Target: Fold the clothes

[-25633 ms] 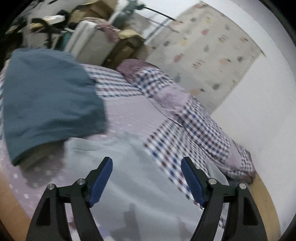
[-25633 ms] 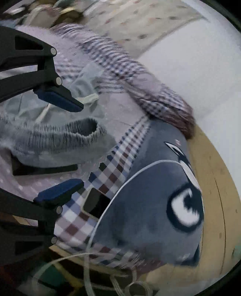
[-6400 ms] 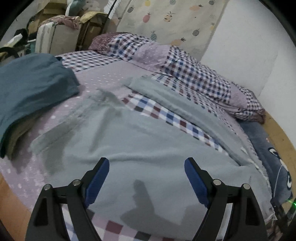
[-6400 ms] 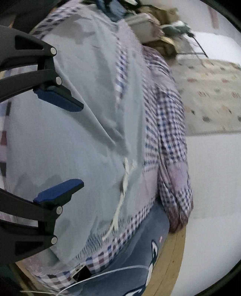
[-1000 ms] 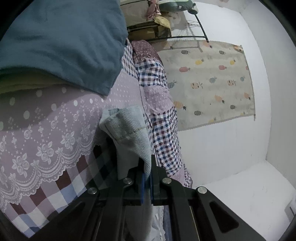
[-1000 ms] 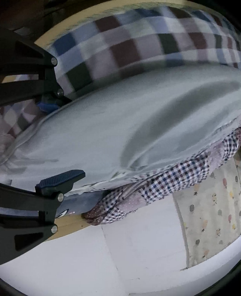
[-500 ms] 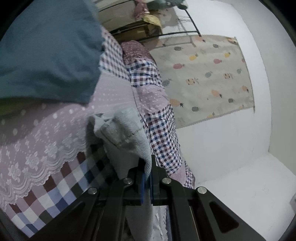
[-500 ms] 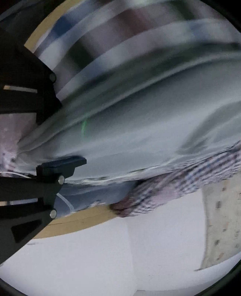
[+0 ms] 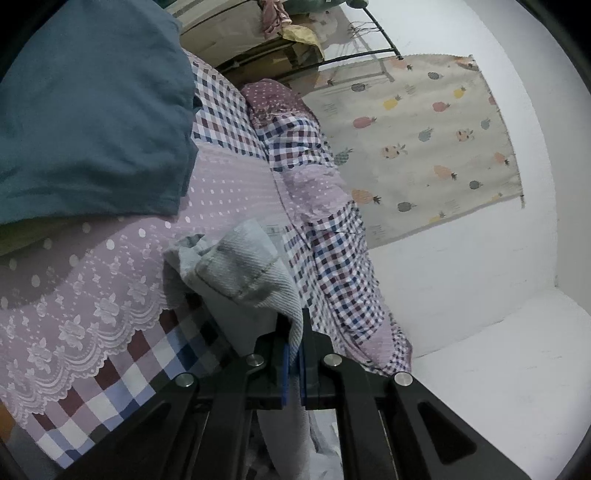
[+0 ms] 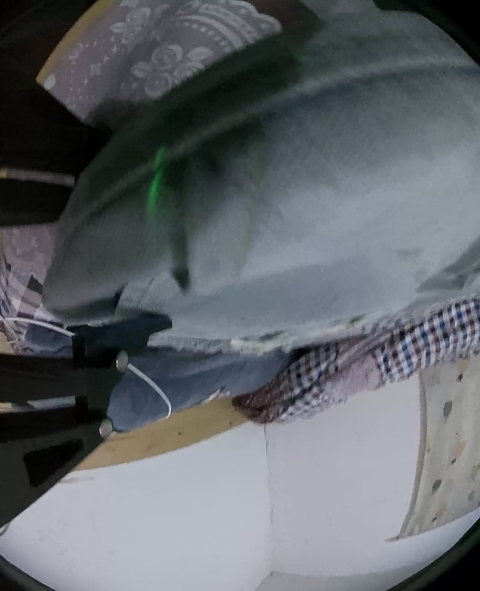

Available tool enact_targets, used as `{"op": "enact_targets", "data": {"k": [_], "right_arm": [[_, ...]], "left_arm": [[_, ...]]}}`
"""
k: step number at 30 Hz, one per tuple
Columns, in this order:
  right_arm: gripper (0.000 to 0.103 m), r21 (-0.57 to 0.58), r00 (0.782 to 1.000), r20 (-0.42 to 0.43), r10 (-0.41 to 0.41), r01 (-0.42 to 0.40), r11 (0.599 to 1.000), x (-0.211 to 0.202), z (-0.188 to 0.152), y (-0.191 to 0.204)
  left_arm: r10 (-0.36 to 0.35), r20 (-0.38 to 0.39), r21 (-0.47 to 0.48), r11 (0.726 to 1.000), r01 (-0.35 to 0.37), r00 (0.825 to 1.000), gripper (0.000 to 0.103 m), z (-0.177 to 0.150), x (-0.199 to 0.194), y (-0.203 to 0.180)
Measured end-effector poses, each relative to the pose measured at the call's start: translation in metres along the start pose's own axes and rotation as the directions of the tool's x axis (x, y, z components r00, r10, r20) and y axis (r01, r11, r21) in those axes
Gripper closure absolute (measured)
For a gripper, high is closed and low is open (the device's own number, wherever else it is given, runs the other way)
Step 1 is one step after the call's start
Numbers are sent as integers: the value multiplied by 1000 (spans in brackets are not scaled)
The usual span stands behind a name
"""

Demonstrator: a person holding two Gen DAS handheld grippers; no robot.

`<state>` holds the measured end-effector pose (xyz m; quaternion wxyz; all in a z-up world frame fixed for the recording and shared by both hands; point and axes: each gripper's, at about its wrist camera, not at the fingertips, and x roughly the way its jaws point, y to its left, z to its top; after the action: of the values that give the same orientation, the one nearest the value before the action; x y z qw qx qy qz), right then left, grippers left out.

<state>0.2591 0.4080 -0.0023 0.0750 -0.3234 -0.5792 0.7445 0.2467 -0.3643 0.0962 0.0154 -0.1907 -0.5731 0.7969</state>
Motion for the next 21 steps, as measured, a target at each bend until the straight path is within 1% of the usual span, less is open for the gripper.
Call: {"op": "enact_targets", "data": {"k": [2,4,6,12,17,19,21], "right_arm": [[93,19,999,8,51,-52,998,-2,-3,-7],[95,110,996,47,71,-76,991,-17,-6,-32],[97,163,994,87,69,-82,983,-39,-6,-46],[99,184,991,111,73,-93,979,-76,-17,-73],[99,201,988,132,76,-102,974,-106,-26,-96],[99,209,985,131,117,-143,968,-100,-21,-107],[99,217,979,130,158,-183,959,-93,-17,-118]], "left_arm": [[14,-2,0,1000,-14,1000,101,3,1,-1],[23,-2,4,1000,-23,1000,101,7,-1,-5],[32,0,10,999,-32,999,101,12,-4,-10],[-6,7,60,998,6,1000,101,28,-23,-44],[-70,-3,93,993,70,998,101,45,-42,-82],[-84,-8,115,990,85,996,101,50,-47,-101],[-73,-14,145,987,74,997,101,55,-47,-119]]}}
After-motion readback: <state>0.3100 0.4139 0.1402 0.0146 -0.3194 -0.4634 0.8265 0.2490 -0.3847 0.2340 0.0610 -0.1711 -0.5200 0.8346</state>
